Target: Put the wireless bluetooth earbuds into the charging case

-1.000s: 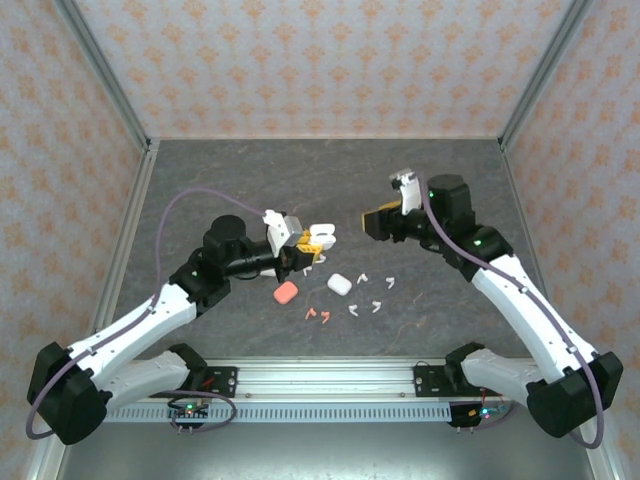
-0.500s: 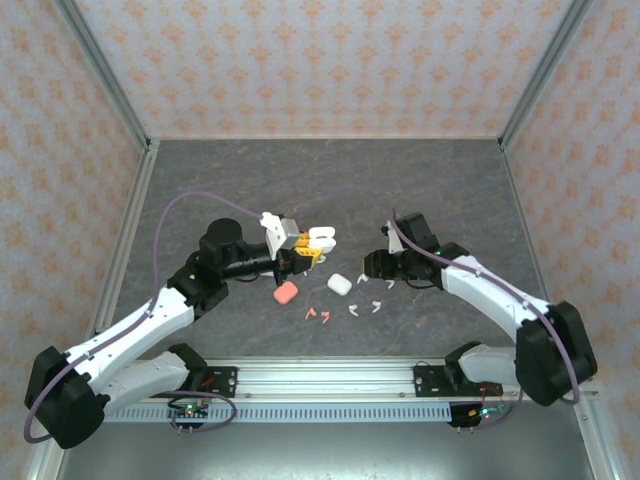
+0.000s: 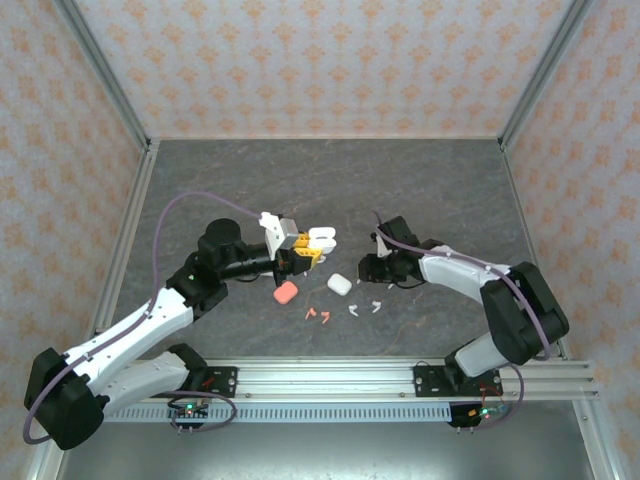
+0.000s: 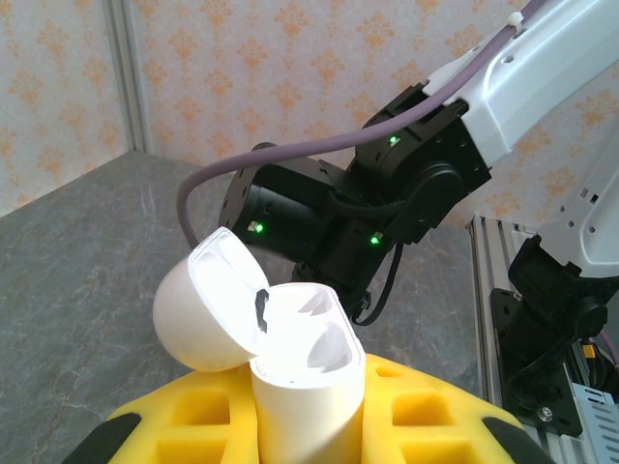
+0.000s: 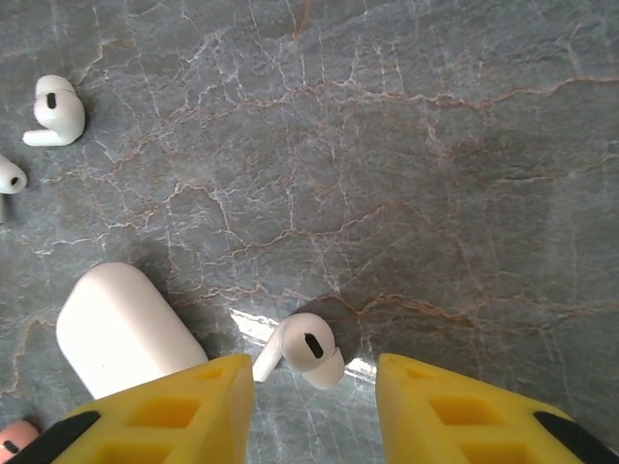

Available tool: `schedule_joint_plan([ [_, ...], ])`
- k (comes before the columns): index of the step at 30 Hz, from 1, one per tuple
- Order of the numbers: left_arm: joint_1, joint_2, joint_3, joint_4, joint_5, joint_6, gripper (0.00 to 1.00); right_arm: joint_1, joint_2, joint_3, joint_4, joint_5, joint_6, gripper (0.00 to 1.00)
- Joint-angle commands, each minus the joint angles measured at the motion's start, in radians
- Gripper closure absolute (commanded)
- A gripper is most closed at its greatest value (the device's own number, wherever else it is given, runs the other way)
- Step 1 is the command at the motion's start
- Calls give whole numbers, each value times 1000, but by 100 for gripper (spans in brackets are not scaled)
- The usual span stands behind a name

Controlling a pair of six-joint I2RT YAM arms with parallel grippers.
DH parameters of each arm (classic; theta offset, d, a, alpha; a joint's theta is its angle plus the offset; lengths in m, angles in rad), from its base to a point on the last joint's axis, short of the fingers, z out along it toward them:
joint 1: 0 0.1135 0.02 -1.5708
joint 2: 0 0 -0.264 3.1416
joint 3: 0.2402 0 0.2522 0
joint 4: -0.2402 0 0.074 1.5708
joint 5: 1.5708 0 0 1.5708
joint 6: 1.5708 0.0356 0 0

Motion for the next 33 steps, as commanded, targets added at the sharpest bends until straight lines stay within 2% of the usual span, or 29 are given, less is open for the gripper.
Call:
schedule_joint_plan([
  [1,-8,-12,7,32,16,0,100,11,37,39,46,10,-3,63],
  [16,-8,-5,21,12,12,11,100,22,103,51,28,-26,-18,69],
  [24,-8,-5,24,5,9,14,100,24,108,56,14,-37,-27,77],
  [33,-9,-5,21,5,10,9,100,23,-20,60,6,-5,-44,81],
])
